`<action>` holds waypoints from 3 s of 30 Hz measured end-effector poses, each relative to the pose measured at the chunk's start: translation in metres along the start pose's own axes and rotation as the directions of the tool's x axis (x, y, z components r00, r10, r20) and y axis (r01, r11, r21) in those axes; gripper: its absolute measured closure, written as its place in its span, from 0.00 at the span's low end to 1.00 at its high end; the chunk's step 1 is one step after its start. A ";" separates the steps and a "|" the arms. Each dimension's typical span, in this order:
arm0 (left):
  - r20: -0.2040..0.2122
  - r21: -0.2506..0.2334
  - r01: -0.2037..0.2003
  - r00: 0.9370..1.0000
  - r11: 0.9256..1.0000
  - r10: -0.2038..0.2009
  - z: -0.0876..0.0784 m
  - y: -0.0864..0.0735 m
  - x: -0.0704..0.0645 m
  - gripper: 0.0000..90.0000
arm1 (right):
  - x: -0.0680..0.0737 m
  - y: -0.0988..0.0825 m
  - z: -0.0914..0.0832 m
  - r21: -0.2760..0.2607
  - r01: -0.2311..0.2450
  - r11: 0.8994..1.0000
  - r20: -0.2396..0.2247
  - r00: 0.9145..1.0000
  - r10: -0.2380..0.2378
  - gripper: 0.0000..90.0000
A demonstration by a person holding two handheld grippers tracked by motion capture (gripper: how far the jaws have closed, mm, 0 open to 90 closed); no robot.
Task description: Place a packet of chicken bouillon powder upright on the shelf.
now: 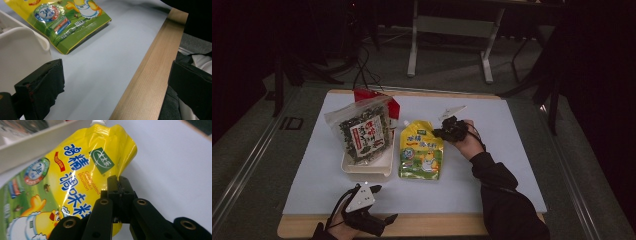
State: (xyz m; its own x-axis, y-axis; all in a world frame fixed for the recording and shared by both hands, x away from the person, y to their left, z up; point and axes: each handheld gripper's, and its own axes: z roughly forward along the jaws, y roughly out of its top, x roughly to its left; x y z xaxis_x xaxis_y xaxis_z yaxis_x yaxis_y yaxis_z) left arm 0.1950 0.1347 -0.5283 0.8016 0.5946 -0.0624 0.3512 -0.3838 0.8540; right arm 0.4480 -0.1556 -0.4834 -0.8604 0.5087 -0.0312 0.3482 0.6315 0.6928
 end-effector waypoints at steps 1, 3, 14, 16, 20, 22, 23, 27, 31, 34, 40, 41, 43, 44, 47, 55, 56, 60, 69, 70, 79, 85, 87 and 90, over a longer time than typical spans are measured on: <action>-0.001 0.000 -0.002 1.000 1.000 0.002 0.000 0.000 0.000 0.02 | 0.001 0.001 -0.004 -0.012 0.004 1.000 -0.001 1.000 -0.004 1.00; -0.001 0.001 0.001 1.000 1.000 -0.001 0.000 0.000 0.000 0.02 | 0.005 0.003 -0.012 -0.034 0.015 0.999 -0.004 1.000 -0.015 1.00; -0.005 -0.002 -0.002 1.000 1.000 0.002 0.001 0.001 0.000 0.02 | 0.035 0.009 -0.050 -0.148 0.100 0.984 -0.014 0.995 -0.103 1.00; -0.002 0.000 0.001 1.000 1.000 -0.001 0.001 0.001 -0.001 0.02 | 0.040 0.008 -0.054 -0.158 0.114 0.981 -0.015 0.993 -0.118 1.00; 0.000 -0.005 0.000 1.000 1.000 0.000 0.002 0.003 -0.001 0.02 | 0.049 0.006 -0.062 -0.183 0.133 0.974 -0.026 0.990 -0.140 1.00; -0.007 -0.010 0.007 1.000 1.000 -0.007 0.002 0.004 -0.001 0.02 | 0.053 0.005 -0.066 -0.190 0.145 0.971 -0.024 0.988 -0.153 1.00; -0.012 -0.008 0.006 1.000 1.000 -0.006 0.002 0.004 -0.001 0.02 | 0.055 0.004 -0.068 -0.198 0.149 0.969 -0.030 0.987 -0.157 1.00; -0.021 -0.002 -0.006 1.000 1.000 0.006 0.003 0.005 -0.002 0.02 | 0.060 0.001 -0.074 -0.212 0.160 0.964 -0.031 0.985 -0.170 1.00; -0.026 -0.023 0.000 1.000 1.000 -0.001 0.001 0.010 0.000 0.04 | 0.067 -0.002 -0.080 -0.228 0.173 0.958 -0.042 0.981 -0.187 1.00; -0.005 -0.038 0.020 1.000 0.999 -0.020 -0.001 0.018 0.005 0.07 | 0.071 -0.002 -0.083 -0.229 0.189 0.955 -0.037 0.979 -0.203 1.00; -0.076 -0.012 0.016 0.997 1.000 -0.017 -0.004 0.046 0.017 0.15 | 0.079 -0.001 -0.088 -0.234 0.208 0.950 -0.038 0.974 -0.223 1.00; -0.090 -0.013 0.013 0.996 1.000 -0.014 -0.005 0.050 0.020 0.15 | 0.080 -0.001 -0.088 -0.237 0.207 0.949 -0.038 0.974 -0.222 1.00; -0.090 -0.024 0.016 0.996 1.000 -0.019 -0.007 0.058 0.027 0.15 | 0.082 -0.001 -0.089 -0.235 0.212 0.948 -0.036 0.973 -0.227 1.00; -0.108 -0.021 0.015 0.994 1.000 -0.017 -0.006 0.062 0.030 0.15 | 0.082 -0.001 -0.089 -0.238 0.210 0.948 -0.038 0.973 -0.226 1.00; -0.136 -0.019 0.006 0.991 1.000 -0.008 -0.006 0.073 0.041 0.18 | 0.084 -0.002 -0.091 -0.244 0.211 0.946 -0.047 0.972 -0.229 1.00; -0.131 -0.037 0.004 0.991 0.999 -0.009 0.000 0.087 0.058 0.31 | 0.090 -0.003 -0.095 -0.254 0.224 0.941 -0.056 0.968 -0.246 1.00; -0.124 -0.045 0.007 0.992 0.999 -0.013 0.000 0.088 0.060 0.34 | 0.091 -0.003 -0.095 -0.253 0.225 0.941 -0.055 0.968 -0.247 1.00; -0.114 -0.057 0.013 0.993 0.998 -0.019 0.005 0.092 0.072 0.41 | 0.092 -0.005 -0.097 -0.255 0.224 0.941 -0.066 0.967 -0.248 1.00; -0.059 -0.042 -0.036 0.998 0.998 0.034 0.014 0.097 0.094 0.53 | 0.095 -0.006 -0.099 -0.256 0.233 0.938 -0.071 0.963 -0.258 1.00; -0.054 -0.046 -0.049 0.997 0.998 0.046 0.014 0.097 0.094 0.56 | 0.095 -0.006 -0.099 -0.257 0.233 0.938 -0.072 0.963 -0.259 1.00; -0.013 -0.029 -0.081 0.997 0.996 0.080 0.019 0.098 0.096 0.77 | 0.094 -0.006 -0.099 -0.258 0.230 0.938 -0.077 0.963 -0.257 1.00; -0.018 -0.022 -0.083 0.996 0.996 0.083 0.016 0.099 0.095 0.87 | 0.092 -0.008 -0.099 -0.257 0.222 0.941 -0.078 0.965 -0.249 1.00; -0.027 -0.023 -0.094 0.995 0.995 0.093 0.015 0.099 0.093 0.96 | 0.092 -0.009 -0.099 -0.257 0.219 0.941 -0.079 0.966 -0.246 1.00; -0.025 -0.025 -0.092 0.996 0.995 0.091 0.014 0.099 0.092 1.00 | 0.091 -0.009 -0.099 -0.256 0.214 0.943 -0.080 0.967 -0.242 1.00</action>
State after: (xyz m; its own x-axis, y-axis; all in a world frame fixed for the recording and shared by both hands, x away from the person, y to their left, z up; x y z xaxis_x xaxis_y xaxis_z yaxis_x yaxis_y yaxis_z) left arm 0.3104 0.1421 -0.4571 0.8181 0.5744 0.0283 0.2641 -0.4190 0.8687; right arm 0.3300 -0.1726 -0.4211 -0.9461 0.2924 -0.1397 0.0485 0.5540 0.8311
